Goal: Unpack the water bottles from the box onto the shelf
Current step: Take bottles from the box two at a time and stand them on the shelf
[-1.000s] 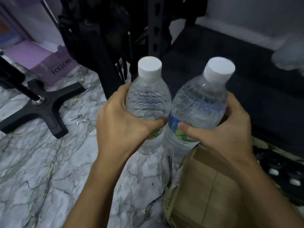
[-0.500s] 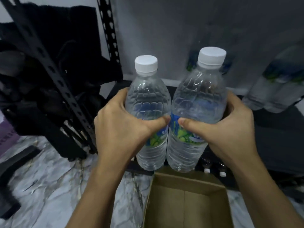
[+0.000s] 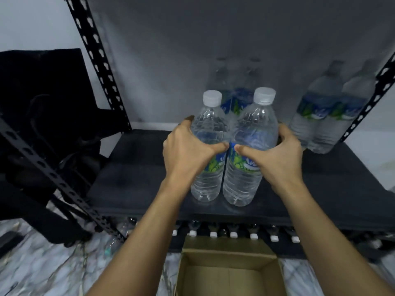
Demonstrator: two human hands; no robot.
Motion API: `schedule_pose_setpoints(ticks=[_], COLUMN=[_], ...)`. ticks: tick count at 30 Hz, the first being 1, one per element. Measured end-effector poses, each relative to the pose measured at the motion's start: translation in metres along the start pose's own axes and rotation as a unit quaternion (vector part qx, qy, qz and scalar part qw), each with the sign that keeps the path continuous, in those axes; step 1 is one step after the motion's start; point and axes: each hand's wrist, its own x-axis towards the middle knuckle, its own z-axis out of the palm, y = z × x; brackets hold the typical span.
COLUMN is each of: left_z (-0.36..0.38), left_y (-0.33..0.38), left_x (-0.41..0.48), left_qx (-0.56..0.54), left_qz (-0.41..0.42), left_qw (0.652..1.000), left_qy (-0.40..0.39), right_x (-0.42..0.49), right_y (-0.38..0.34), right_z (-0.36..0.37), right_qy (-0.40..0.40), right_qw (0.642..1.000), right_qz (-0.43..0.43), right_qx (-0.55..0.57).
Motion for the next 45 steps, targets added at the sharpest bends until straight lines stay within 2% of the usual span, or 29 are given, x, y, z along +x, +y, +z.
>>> schedule_pose_setpoints(ticks=[3, 10, 16, 18, 21, 24, 29, 35, 45], left_z=[0.014, 0.035, 0.043, 0.046, 0.056, 0.068, 0.099, 0.122, 0.124], left_y=[0.001, -0.004, -0.012, -0.019, -0.045, -0.079, -0.118, -0.134, -0.139], left_x=[0.016, 0.026, 0.021, 0.02, 0.012, -0.01, -0.036, -0.047, -0.046], left_qx=[0.004, 0.012, 0.013, -0.021, -0.128, -0.19, -0.26, -0.25, -0.215], left_qz=[-0.015, 0.011, 0.037, 0.051, 0.062, 0.028, -0.023, -0.023, -0.025], left_qw=[1.0, 1.0, 0.999, 0.998, 0.99, 0.98, 0.962, 0.964, 0.974], left_qy=[-0.002, 0.01, 0.016, 0.012, -0.013, -0.052, -0.083, -0.089, -0.065], right_x=[0.017, 0.035, 0.025, 0.021, 0.012, -0.012, -0.033, -0.045, -0.043], right_y=[0.018, 0.037, 0.038, 0.041, 0.061, 0.088, 0.128, 0.169, 0.178], right_z=[0.004, 0.001, -0.003, -0.003, -0.007, -0.006, 0.003, 0.013, 0.018], right_qy=[0.005, -0.018, -0.038, -0.041, -0.059, -0.068, -0.06, -0.095, -0.077], right_qw=[1.0, 0.999, 0.997, 0.997, 0.997, 0.998, 0.997, 0.993, 0.994], right_qz=[0.014, 0.014, -0.042, -0.049, -0.022, 0.012, 0.021, 0.074, 0.077], right_qx=[-0.007, -0.047, -0.061, -0.049, -0.035, 0.001, 0.046, 0.019, -0.017])
